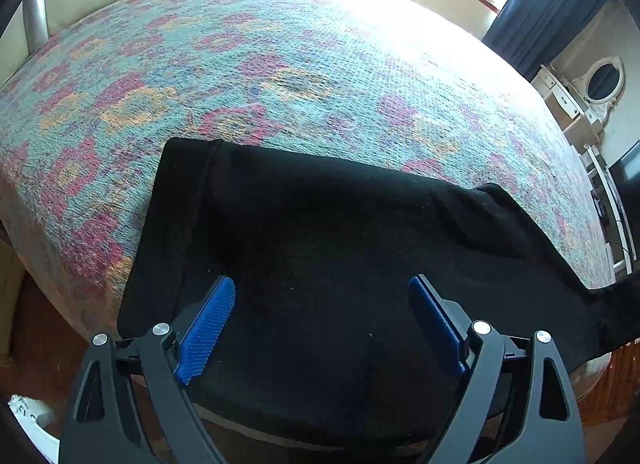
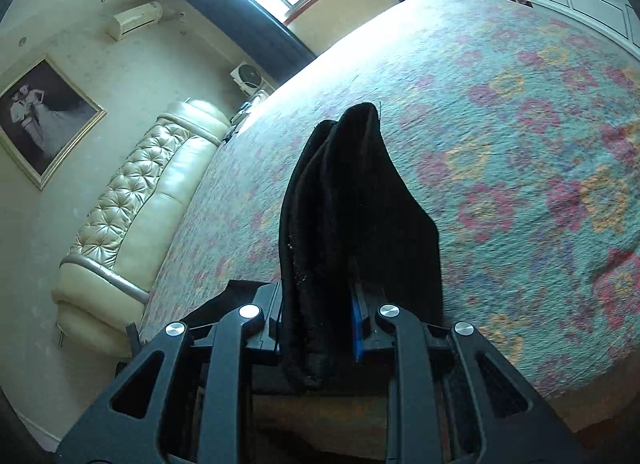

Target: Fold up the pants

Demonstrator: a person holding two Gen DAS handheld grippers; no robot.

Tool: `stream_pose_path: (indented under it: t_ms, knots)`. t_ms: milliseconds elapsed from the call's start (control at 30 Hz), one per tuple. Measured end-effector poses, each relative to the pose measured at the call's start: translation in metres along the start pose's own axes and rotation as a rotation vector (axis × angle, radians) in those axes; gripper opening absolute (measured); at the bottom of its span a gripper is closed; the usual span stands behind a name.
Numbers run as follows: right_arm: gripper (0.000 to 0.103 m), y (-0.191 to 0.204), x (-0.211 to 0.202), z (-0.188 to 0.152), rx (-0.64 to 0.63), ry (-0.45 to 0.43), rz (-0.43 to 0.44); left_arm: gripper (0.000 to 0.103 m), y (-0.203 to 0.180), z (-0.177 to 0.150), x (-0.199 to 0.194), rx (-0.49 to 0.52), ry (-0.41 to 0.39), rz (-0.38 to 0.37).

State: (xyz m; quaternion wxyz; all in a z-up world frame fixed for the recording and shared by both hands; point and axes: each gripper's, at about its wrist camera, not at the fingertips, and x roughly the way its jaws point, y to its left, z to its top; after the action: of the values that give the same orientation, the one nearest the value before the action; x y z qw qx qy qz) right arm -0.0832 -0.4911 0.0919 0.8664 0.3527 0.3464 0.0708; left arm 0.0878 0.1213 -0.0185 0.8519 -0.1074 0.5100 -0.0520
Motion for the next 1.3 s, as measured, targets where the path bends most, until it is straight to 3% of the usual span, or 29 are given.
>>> stream_pose_path:
  t_ms: [133, 267, 433, 600, 700, 767, 800, 933, 967, 1033, 1167, 1233, 1300]
  knots:
    - [0.022, 0.074, 0.061, -0.024, -0.111, 0.085, -0.012, 0.087, -0.005, -0.002, -0.015, 0.046, -0.038, 0.021]
    - [0.022, 0.119, 0.133, -0.064, -0.206, 0.193, -0.068, 0.087, -0.008, -0.002, -0.02, 0.042, -0.053, 0.01]
    - [0.022, 0.146, 0.206, -0.121, -0.287, 0.3, -0.155, 0.087, -0.011, -0.005, -0.015, 0.06, -0.036, 0.017]
    - [0.023, 0.161, 0.245, -0.161, -0.358, 0.351, -0.238, 0.087, -0.011, -0.007, -0.009, 0.061, -0.019, 0.015]
    - [0.025, 0.163, 0.253, -0.174, -0.379, 0.353, -0.272, 0.087, -0.012, -0.007, -0.007, 0.065, -0.013, 0.013]
    - [0.034, 0.165, 0.253, -0.179, -0.373, 0.348, -0.262, 0.087, -0.014, -0.008, -0.006, 0.073, -0.01, 0.012]
    - [0.042, 0.167, 0.253, -0.181, -0.362, 0.349, -0.24, 0.087, -0.015, -0.008, -0.005, 0.077, -0.009, 0.013]
    - [0.055, 0.178, 0.252, -0.195, -0.337, 0.393, -0.1, 0.087, -0.016, -0.009, -0.004, 0.085, -0.004, 0.015]
    - [0.063, 0.182, 0.25, -0.198, -0.334, 0.401, -0.064, 0.087, -0.016, -0.009, -0.003, 0.085, -0.003, 0.016]
    - [0.065, 0.187, 0.242, -0.199, -0.336, 0.41, -0.004, 0.087, -0.015, -0.01, -0.003, 0.082, 0.001, 0.016]
    - [0.065, 0.185, 0.203, -0.172, -0.308, 0.367, 0.135, 0.087, -0.011, -0.009, -0.002, 0.066, 0.006, 0.013]
    - [0.066, 0.171, 0.173, -0.144, -0.311, 0.302, 0.139, 0.087, -0.009, -0.008, -0.001, 0.05, 0.01, 0.005]
    - [0.074, 0.142, 0.144, -0.112, -0.293, 0.208, 0.084, 0.087, -0.007, -0.008, -0.001, 0.034, 0.013, -0.008]
